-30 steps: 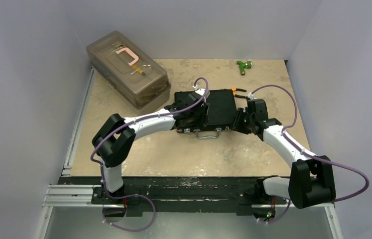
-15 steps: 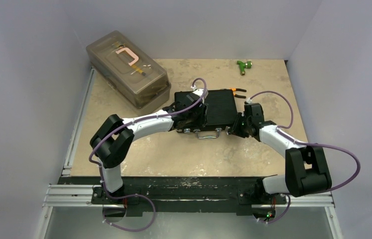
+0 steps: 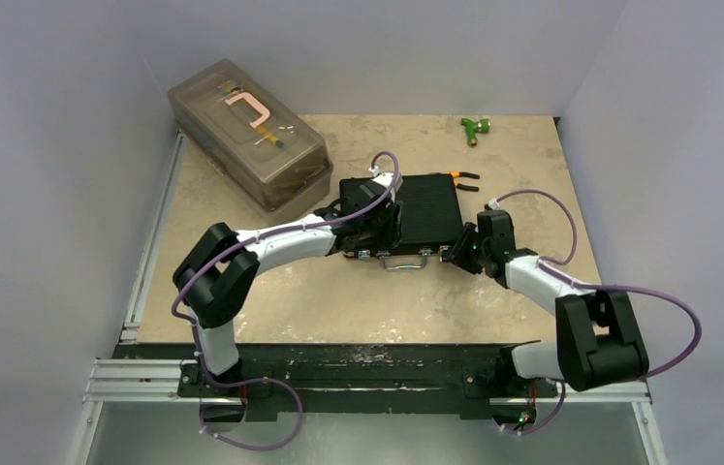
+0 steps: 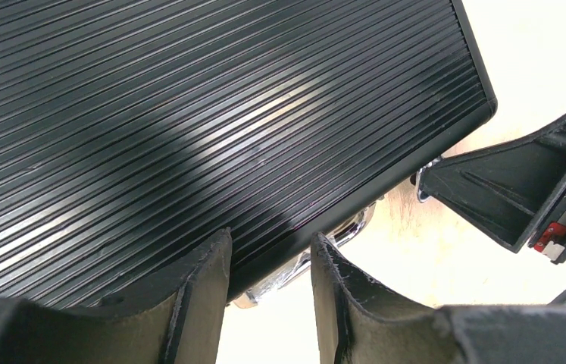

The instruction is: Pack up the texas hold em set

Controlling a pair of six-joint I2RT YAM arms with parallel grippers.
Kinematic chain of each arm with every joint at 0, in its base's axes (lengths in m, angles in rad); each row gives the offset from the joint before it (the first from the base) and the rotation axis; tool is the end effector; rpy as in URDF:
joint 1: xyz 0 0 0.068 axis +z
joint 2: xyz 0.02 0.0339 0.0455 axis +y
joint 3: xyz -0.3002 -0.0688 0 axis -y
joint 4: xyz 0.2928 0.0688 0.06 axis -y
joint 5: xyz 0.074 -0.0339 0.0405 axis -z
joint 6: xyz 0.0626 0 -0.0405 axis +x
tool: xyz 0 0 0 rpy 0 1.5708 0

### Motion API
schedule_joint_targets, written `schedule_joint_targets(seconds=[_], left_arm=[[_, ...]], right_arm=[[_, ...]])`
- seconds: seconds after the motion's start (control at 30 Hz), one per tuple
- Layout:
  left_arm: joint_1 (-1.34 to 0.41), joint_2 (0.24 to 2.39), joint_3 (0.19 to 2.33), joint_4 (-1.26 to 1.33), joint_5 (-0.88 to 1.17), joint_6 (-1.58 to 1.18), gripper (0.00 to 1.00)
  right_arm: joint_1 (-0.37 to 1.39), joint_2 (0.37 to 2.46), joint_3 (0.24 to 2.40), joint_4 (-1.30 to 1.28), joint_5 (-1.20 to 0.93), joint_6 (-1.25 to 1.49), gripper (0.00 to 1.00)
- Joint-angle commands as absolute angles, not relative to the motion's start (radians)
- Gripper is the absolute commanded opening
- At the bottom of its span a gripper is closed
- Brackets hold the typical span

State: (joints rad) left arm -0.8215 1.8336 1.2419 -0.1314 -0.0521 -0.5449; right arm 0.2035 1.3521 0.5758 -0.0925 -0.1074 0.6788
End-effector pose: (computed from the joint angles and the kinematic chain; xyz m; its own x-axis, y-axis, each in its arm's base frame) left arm 0.3272 -0.3469 0.1995 -0.7506 0.0469 -0.6590 0.3689 0.8573 -0.3592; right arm 0.2864 0.0659 0.1402 -0.7508 0.4825 -0.4512 0.2604 0.8439 0.4691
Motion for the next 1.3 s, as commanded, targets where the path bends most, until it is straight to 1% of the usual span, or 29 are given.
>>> schedule_joint_targets(seconds=[0.0, 0.1, 0.2, 0.3, 0.33, 0.43, 0.63, 0.73, 0.8, 0.87, 0.9, 0.93, 0.97, 1.07, 1.17, 1.27], left_arm=[[-0.815, 1.842, 1.179, -0.244, -0.025, -0.578, 0.42], [-0.815, 1.833, 1.172, -0.244, -0.026, -0.575, 0.42], [-0.813, 1.827, 1.161, -0.234, -0.032, -0.575, 0.42], [-0.813, 1.825, 1.153, -0.229, -0.029, -0.575, 0.41], [-0.814, 1.824, 1.150, -0.226, -0.029, -0.575, 0.41], [-0.813, 1.822, 1.144, -0.219, -0.031, -0.574, 0.41], [-0.813, 1.825, 1.144, -0.212, -0.023, -0.578, 0.41], [-0.813, 1.831, 1.146, -0.214, -0.022, -0.577, 0.41], [-0.813, 1.833, 1.145, -0.215, -0.021, -0.579, 0.40], [-0.814, 1.834, 1.142, -0.213, -0.019, -0.582, 0.40], [-0.813, 1.835, 1.141, -0.213, -0.019, -0.583, 0.40], [-0.813, 1.834, 1.140, -0.214, -0.018, -0.583, 0.40], [-0.813, 1.835, 1.138, -0.213, -0.017, -0.584, 0.40], [-0.813, 1.833, 1.134, -0.209, -0.014, -0.586, 0.40], [-0.813, 1.833, 1.129, -0.203, -0.012, -0.589, 0.39], [-0.813, 1.835, 1.125, -0.202, -0.011, -0.591, 0.39]], right_arm=[[0.244, 1.346, 0.424, 0.056, -0.003, 0.863, 0.33], [0.247, 1.342, 0.397, 0.050, 0.017, 0.889, 0.33], [0.247, 1.279, 0.341, 0.059, 0.041, 0.899, 0.34], [0.247, 1.191, 0.318, 0.016, 0.078, 0.870, 0.47], [0.247, 1.160, 0.320, -0.022, 0.091, 0.864, 0.50], [0.251, 1.076, 0.317, -0.085, 0.089, 0.861, 0.51], [0.251, 0.975, 0.406, -0.285, 0.144, 0.788, 0.53], [0.252, 0.980, 0.476, -0.313, 0.064, 0.697, 0.70], [0.252, 1.008, 0.549, -0.350, 0.011, 0.632, 0.78], [0.252, 1.045, 0.623, -0.411, 0.004, 0.579, 0.79], [0.252, 1.052, 0.648, -0.422, 0.004, 0.558, 0.77], [0.252, 1.063, 0.660, -0.417, -0.018, 0.538, 0.70], [0.252, 1.081, 0.672, -0.419, -0.056, 0.525, 0.57], [0.275, 1.117, 0.698, -0.467, -0.072, 0.513, 0.43], [0.304, 1.115, 0.689, -0.448, -0.061, 0.500, 0.26], [0.333, 1.122, 0.703, -0.451, -0.035, 0.480, 0.17]])
